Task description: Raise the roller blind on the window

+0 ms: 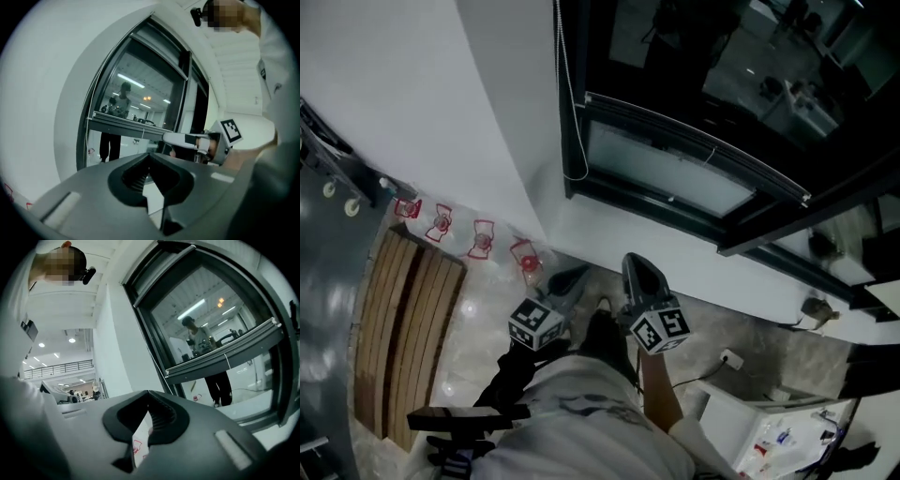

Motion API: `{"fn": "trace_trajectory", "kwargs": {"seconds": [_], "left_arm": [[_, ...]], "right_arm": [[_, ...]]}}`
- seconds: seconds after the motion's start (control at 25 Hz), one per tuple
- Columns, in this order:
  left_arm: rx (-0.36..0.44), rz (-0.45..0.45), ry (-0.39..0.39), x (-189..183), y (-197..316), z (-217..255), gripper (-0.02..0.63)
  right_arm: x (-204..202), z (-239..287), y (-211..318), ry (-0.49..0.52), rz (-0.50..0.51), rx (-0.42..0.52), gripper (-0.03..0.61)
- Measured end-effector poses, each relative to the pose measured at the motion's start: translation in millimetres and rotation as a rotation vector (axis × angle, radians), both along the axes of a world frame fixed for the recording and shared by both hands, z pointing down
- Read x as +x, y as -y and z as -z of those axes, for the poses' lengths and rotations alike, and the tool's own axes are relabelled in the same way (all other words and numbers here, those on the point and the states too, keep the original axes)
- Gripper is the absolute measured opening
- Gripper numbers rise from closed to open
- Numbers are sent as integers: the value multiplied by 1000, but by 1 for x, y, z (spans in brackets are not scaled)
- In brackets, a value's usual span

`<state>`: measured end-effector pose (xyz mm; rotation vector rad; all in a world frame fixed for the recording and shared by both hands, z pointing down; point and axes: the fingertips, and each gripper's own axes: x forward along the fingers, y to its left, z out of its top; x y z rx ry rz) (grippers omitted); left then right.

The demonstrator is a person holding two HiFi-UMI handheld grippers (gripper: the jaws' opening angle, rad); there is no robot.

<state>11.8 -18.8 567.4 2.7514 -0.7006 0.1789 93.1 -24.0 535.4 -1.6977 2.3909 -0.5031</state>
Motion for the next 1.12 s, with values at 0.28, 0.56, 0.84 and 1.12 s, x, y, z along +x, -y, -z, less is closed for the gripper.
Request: {"fn": "trace_trajectory", "kwargs": {"seconds": [0.28,0.56,0.84,1.12], "left_arm": [[32,-63,-8,-28,-47,-10,-2],[90,-74,-43,-16,-92,13,0],[133,14,-41,-21,-158,15,0],[280,65,-44,-3,-221,70,-2]], "right_arm": [[-27,-8,-73,-10,-102,-55,2],[-22,7,-126,-39,-123,-27,2],[-11,13,-217,-102,-169,14,2],[23,29,-290,-130,-240,19,0]]}}
